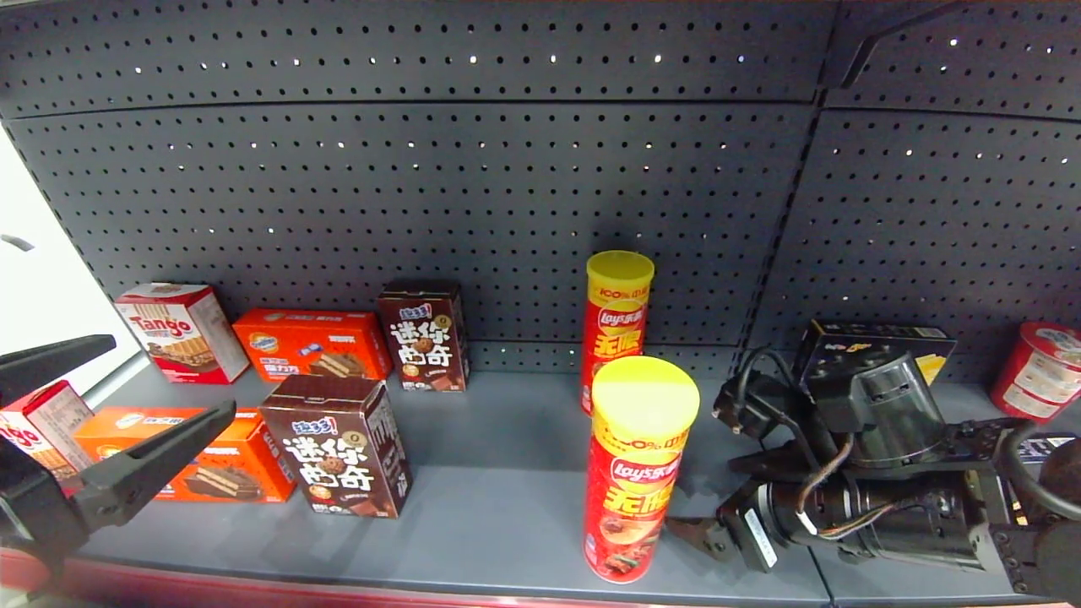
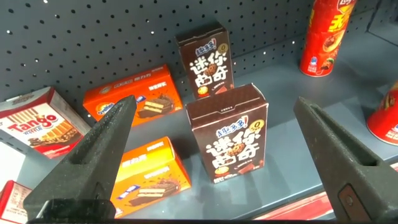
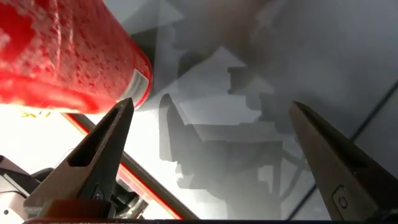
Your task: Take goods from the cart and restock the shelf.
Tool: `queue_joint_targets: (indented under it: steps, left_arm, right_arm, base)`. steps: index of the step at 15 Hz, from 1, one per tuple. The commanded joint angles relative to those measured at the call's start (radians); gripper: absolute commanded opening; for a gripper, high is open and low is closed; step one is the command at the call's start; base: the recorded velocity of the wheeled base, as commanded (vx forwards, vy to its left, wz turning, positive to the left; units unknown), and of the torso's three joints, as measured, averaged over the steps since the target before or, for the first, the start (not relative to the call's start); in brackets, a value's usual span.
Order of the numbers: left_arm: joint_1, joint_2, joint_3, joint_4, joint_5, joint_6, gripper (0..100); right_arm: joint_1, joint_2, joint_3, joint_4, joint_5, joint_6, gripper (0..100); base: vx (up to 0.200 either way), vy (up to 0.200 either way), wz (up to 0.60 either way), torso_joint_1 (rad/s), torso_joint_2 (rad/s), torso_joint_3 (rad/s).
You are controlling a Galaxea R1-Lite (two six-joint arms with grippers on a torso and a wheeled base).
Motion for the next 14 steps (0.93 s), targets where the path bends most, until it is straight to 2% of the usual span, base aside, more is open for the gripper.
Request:
queue_joint_targets:
  steps: [1, 8, 14]
  left_arm:
    - [0.000, 0.001, 0.002, 0.000, 0.000, 0.000, 100]
    - [0.000, 0.000, 0.008, 0.000, 0.000, 0.000, 100]
    - [0.003, -0.039, 0.052, 0.000, 0.003, -0.001, 100]
  right_arm:
    - [0.005, 0.026, -0.014, -0.001, 0.000, -0.001, 100]
    - [0.005, 0.015, -0.006, -0.001, -0.002, 0.002, 100]
    - [-0.017, -0.121, -0.018, 0.001, -0.036, 0.047, 100]
  base:
    - [0.000, 0.000, 0.00, 0.000, 0.00, 0.000]
    - [0.000, 0.000, 0.00, 0.000, 0.00, 0.000]
    - [0.000, 0.000, 0.00, 0.000, 0.00, 0.000]
